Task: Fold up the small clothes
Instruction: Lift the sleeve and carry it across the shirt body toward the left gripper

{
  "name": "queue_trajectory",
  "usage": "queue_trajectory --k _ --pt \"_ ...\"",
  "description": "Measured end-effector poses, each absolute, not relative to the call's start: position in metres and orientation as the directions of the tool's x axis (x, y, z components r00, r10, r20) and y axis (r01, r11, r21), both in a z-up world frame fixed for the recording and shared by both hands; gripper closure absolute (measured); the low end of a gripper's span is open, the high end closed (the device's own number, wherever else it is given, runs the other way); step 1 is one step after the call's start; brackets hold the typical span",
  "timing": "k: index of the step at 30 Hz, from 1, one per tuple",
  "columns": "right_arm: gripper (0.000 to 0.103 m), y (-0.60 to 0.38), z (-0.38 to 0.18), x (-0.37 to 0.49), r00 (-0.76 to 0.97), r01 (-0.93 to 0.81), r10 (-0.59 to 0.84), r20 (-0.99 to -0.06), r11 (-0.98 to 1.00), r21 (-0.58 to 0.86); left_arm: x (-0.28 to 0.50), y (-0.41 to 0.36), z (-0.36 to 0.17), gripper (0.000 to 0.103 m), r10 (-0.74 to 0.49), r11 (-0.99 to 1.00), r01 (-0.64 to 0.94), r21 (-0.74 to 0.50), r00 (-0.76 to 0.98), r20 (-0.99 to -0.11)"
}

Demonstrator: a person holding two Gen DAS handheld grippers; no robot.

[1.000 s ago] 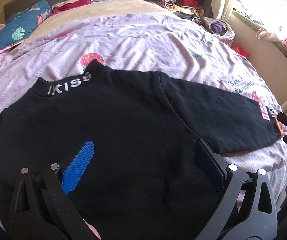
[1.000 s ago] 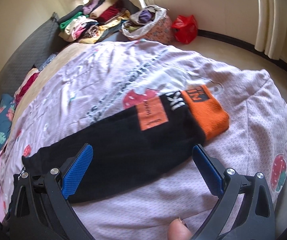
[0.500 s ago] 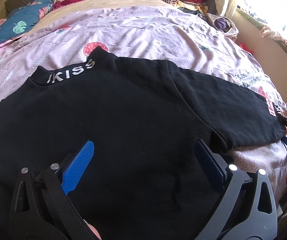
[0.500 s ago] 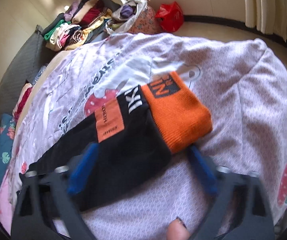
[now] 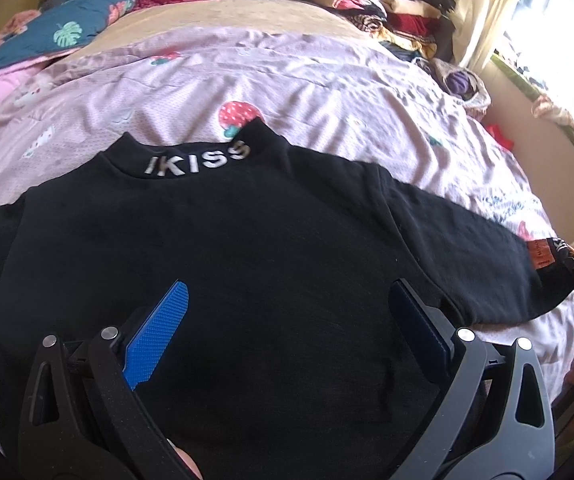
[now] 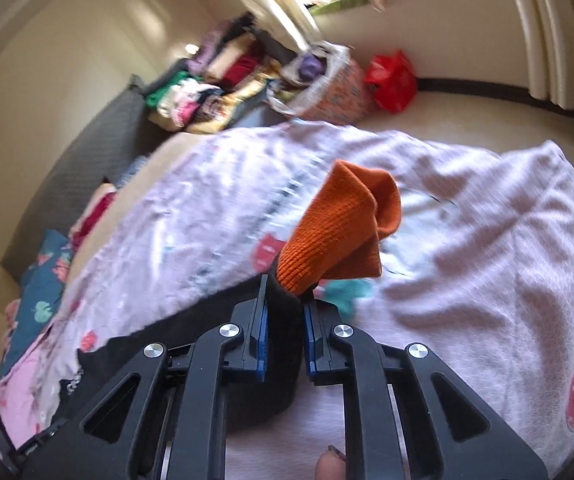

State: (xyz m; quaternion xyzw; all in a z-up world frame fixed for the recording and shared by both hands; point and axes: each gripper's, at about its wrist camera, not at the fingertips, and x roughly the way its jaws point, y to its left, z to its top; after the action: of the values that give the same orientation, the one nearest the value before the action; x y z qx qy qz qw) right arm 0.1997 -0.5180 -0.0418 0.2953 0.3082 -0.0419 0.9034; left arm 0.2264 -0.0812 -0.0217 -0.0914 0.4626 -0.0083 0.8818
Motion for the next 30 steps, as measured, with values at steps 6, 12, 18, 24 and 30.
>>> queue_trajectory --k 6,12,18,24,30 --pt "0.091 -0.488 -0.016 0.196 0.837 0.132 0.172 -0.52 0.858 0.497 0.221 -0.06 -0.006 0.009 -0.123 0.972 -0.088 -0.216 0.595 -0.795" --pt "0.091 -0.435 0.006 0.193 0.838 -0.021 0.262 -0.478 0.891 0.453 0.212 -0.04 0.006 0.009 -0.184 0.95 -0.088 -0.299 0.618 -0.765" --pt "0.091 -0.387 0.019 0.19 0.817 -0.114 0.33 -0.472 0.896 0.429 0.205 -0.021 0.008 0.009 -0.223 0.93 -0.096 -0.356 0.623 -0.75" --pt "0.091 -0.331 0.032 0.191 0.788 -0.177 0.361 -0.499 0.909 0.377 0.203 0.002 0.013 0.009 -0.242 0.91 -0.113 -0.4 0.638 -0.731" --pt "0.091 -0.275 0.043 0.194 0.763 -0.241 0.39 -0.516 0.912 0.332 0.204 0.026 0.019 0.009 -0.284 0.882 -0.111 -0.457 0.649 -0.705"
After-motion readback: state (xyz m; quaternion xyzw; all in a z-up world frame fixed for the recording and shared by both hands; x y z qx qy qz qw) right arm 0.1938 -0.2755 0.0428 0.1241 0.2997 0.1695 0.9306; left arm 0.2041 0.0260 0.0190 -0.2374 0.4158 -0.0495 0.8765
